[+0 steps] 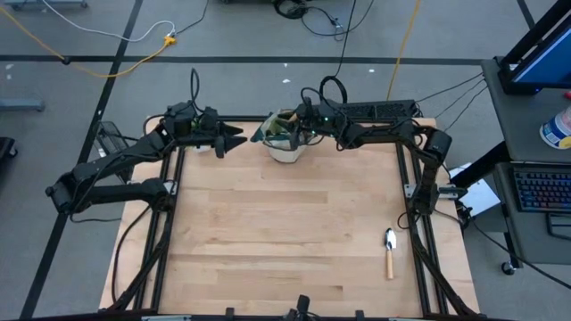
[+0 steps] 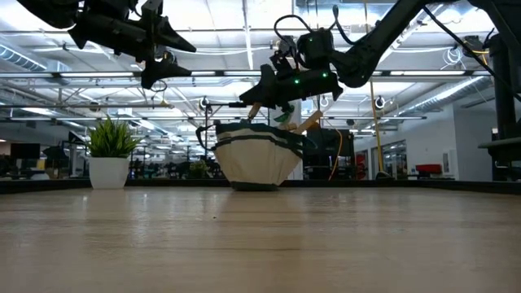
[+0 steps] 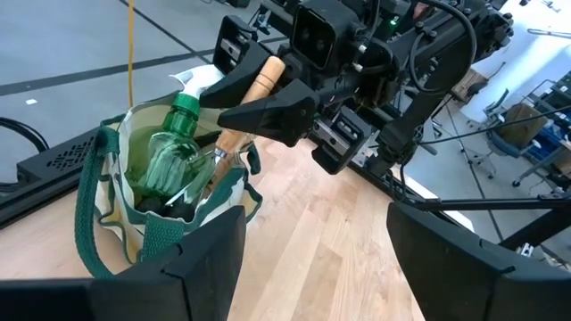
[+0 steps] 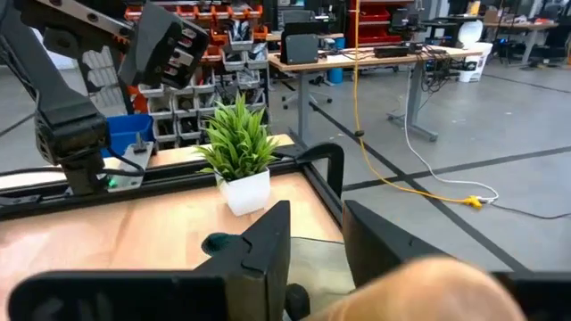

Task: Pick & Place Garden tools in Gardening bag
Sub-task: Put the brown trowel into the green gardening bag

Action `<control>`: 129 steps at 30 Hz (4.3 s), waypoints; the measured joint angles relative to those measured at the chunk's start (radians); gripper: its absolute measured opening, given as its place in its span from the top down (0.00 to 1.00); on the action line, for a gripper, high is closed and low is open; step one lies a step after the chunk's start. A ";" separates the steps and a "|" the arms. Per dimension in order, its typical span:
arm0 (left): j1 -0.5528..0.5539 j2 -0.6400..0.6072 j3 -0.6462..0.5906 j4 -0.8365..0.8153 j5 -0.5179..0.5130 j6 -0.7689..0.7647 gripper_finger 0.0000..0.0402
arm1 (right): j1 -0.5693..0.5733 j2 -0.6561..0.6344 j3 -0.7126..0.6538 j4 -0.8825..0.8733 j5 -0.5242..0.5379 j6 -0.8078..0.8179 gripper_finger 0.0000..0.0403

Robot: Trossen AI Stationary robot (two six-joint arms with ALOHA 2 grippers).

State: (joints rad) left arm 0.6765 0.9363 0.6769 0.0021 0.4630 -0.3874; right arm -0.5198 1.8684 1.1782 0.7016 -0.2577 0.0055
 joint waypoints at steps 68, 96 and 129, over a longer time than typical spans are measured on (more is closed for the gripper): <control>-0.018 0.000 0.001 -0.038 0.029 0.062 0.30 | 0.466 -0.760 -0.001 -1.501 0.364 -0.102 0.60; -0.031 0.000 0.001 -0.180 0.035 0.273 0.30 | 0.972 -0.758 -0.290 -1.918 -0.119 0.085 0.61; -0.031 0.000 0.001 -0.154 0.033 0.278 0.30 | 1.318 -0.458 -0.382 -1.580 0.153 -0.060 0.62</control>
State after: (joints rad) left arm 0.6453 0.9367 0.6781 -0.1520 0.4965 -0.1095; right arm 0.7979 1.4104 0.7963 -0.8783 -0.1051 -0.0544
